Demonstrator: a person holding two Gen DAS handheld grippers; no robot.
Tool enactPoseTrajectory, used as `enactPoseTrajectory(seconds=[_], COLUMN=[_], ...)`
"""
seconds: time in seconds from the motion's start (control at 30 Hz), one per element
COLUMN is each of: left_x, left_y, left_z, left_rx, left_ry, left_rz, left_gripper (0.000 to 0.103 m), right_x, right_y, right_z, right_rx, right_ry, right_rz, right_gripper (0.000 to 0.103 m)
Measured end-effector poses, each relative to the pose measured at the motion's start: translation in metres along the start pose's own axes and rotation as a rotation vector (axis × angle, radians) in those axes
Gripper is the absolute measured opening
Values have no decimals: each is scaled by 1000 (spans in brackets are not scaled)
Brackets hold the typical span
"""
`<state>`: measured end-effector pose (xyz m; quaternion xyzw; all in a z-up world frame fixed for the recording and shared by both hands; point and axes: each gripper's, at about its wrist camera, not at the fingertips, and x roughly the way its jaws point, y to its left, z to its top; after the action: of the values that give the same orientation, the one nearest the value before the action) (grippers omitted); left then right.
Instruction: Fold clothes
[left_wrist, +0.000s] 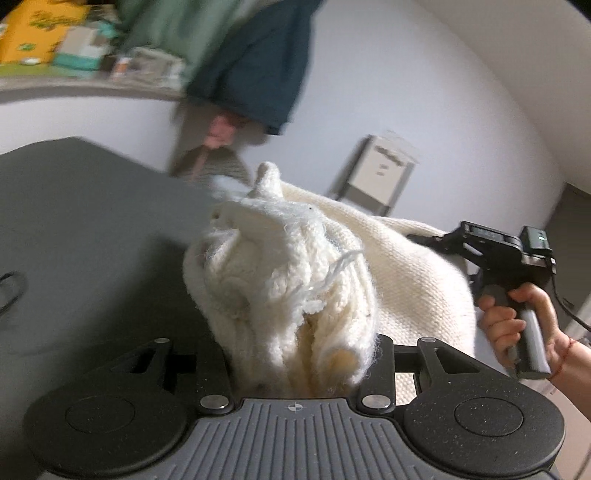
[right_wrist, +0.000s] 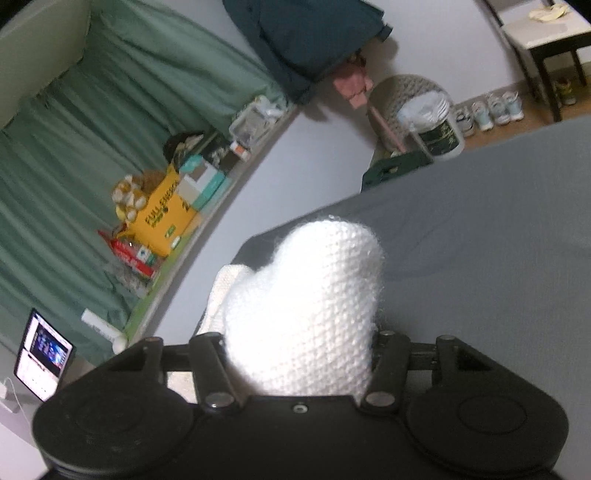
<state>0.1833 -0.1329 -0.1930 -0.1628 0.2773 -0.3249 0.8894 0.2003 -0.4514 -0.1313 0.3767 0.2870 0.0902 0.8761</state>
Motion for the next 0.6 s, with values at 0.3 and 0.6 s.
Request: enactPoseTrajectory(seconds=[0.3,0.6], left_x=[73,193], left_y=[-141,-256], left_z=[-36,-91], left_rx=[-21,-136], left_ry=[55,107], left_rz=[-188,-228], left_gripper=[41,41], right_x=[-135,-202], right_y=[-67,-173], right_z=[28,95], right_rx=[46,106], right_ry=[-138,-125], right_rz=[-182,-422], right_gripper=[52,52])
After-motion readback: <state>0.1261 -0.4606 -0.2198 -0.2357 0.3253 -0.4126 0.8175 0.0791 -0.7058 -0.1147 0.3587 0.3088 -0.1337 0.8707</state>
